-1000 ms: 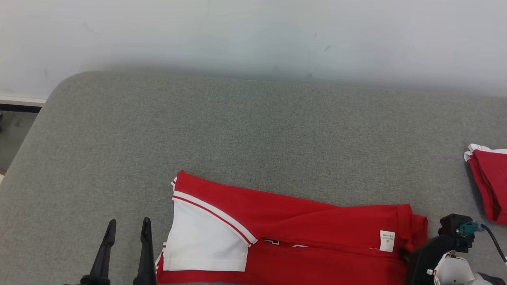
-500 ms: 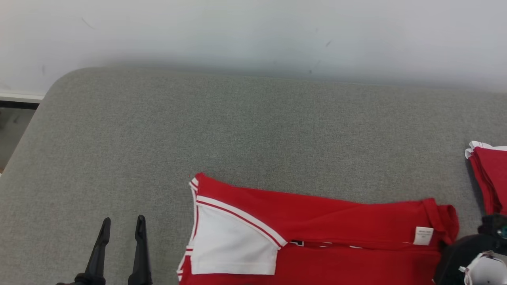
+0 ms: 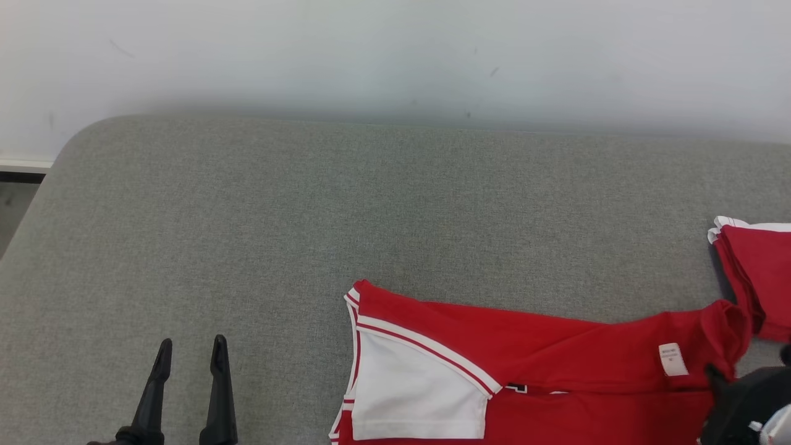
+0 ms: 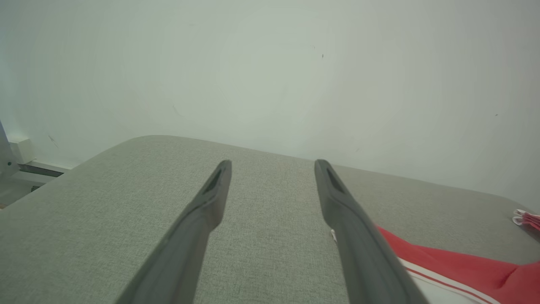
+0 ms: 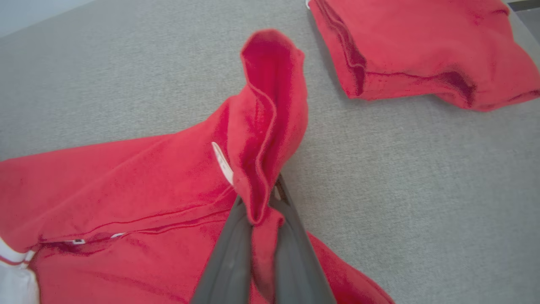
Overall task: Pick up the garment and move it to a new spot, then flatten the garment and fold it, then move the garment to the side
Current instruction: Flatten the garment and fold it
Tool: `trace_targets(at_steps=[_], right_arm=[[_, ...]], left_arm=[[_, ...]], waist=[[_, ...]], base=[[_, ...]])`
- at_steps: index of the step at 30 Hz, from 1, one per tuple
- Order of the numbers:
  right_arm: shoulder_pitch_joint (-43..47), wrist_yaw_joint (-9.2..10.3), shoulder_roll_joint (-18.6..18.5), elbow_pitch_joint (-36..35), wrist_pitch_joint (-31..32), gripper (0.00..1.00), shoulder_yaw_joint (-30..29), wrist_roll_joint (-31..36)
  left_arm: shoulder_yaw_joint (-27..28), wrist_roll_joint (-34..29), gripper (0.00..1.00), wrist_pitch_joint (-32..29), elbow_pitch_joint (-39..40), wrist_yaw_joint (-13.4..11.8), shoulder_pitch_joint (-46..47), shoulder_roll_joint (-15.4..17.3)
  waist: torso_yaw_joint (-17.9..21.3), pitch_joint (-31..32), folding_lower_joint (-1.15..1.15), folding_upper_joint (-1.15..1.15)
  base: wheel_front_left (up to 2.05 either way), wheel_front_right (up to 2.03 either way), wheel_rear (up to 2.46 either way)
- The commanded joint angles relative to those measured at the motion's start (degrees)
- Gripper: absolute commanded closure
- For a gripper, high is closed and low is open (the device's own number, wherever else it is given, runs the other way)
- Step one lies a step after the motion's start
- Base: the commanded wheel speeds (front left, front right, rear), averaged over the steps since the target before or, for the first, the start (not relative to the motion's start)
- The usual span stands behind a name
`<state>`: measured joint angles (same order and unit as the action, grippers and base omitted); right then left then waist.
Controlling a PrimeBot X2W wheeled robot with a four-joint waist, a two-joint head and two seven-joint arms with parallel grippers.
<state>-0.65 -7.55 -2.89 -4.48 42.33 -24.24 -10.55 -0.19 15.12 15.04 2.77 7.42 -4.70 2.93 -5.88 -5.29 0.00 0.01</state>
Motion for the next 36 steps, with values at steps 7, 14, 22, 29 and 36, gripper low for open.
trace_targets(at_steps=[7, 14, 22, 29, 36], right_arm=[[2.63, 0.14, -0.03, -5.11, 3.35, 1.00, 15.70, -10.52], [-3.42, 0.14, -0.02, 1.75, -0.79, 1.00, 28.35, -14.92], [-10.78, 0.14, -0.04, 12.51, -4.57, 1.00, 37.44, -18.72], [-17.06, 0.14, -0.05, 22.31, -8.63, 1.00, 45.78, -22.28], [-20.71, 0.14, -0.02, 28.88, -11.36, 1.00, 50.16, -25.00]], left_arm=[[-0.34, -0.50, 0.00, 0.13, 0.35, 0.08, 0.18, -0.05], [-1.35, -0.35, 0.00, 0.13, -0.29, 0.08, 1.13, -0.04], [-2.40, -0.20, 0.00, 0.13, -0.98, 0.01, 1.05, -0.04], [-3.23, 0.14, 0.00, 0.13, -1.40, 0.01, 0.69, 0.16], [-3.71, 0.48, 0.00, 0.13, -1.69, 0.01, 0.78, 0.26]], waist=[[-0.12, 0.03, 0.00, -0.01], [-1.61, -0.10, 0.00, -0.01], [-4.13, 0.45, 0.00, -0.01], [-6.39, 0.95, 0.00, -0.01], [-7.44, 1.01, 0.00, -0.01]], base=[[0.00, 0.00, 0.00], [0.00, 0.00, 0.00], [0.00, 0.00, 0.00], [0.00, 0.00, 0.00], [0.00, 0.00, 0.00]])
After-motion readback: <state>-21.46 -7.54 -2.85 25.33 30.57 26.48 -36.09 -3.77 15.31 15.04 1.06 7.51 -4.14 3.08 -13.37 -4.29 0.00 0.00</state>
